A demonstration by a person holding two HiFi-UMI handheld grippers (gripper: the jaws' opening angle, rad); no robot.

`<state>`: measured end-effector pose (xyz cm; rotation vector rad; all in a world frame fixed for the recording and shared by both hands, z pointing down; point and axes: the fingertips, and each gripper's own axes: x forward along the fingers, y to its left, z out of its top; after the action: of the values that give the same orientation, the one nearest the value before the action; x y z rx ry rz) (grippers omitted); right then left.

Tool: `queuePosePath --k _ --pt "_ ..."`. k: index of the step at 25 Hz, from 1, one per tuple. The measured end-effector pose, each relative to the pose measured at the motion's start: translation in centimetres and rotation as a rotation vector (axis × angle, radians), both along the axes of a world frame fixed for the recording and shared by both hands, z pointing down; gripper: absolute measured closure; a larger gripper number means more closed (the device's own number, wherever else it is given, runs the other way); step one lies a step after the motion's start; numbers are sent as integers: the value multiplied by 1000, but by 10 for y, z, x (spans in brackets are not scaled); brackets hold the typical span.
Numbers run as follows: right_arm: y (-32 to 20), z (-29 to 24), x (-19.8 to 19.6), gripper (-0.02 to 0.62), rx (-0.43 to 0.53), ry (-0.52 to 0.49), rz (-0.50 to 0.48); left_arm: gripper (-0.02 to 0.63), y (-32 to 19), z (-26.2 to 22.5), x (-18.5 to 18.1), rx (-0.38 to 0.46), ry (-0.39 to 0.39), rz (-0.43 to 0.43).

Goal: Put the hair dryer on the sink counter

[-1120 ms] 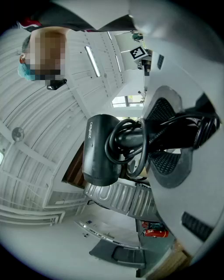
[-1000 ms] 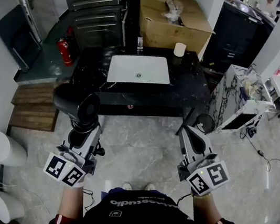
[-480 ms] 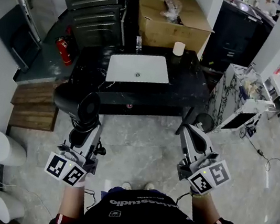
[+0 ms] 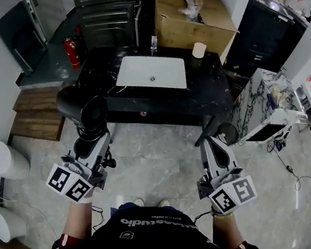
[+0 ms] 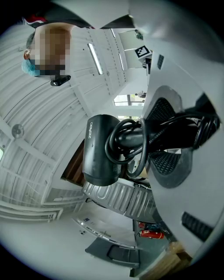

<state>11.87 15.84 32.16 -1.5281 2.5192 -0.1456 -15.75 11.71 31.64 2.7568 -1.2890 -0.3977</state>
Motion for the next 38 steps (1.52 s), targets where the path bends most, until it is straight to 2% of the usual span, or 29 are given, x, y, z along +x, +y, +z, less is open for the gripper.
queuePosePath --k 15,22,28,32,38 --pt "-16 20 62 555 -32 -67 -65 417 -14 -3 52 -1 -16 -68" --pt "-57 42 70 555 -68 -82 -74 417 -48 9 56 -18 -37 -96" --pt "-117 48 55 555 -75 -51 -69 417 -123 32 40 -45 -6 -96" --pt "-178 42 40 555 -68 -16 -61 417 -183 35 27 -44 6 -81" --pt "-272 15 -15 555 -40 7 -72 417 -282 31 -14 -43 -5 -35"
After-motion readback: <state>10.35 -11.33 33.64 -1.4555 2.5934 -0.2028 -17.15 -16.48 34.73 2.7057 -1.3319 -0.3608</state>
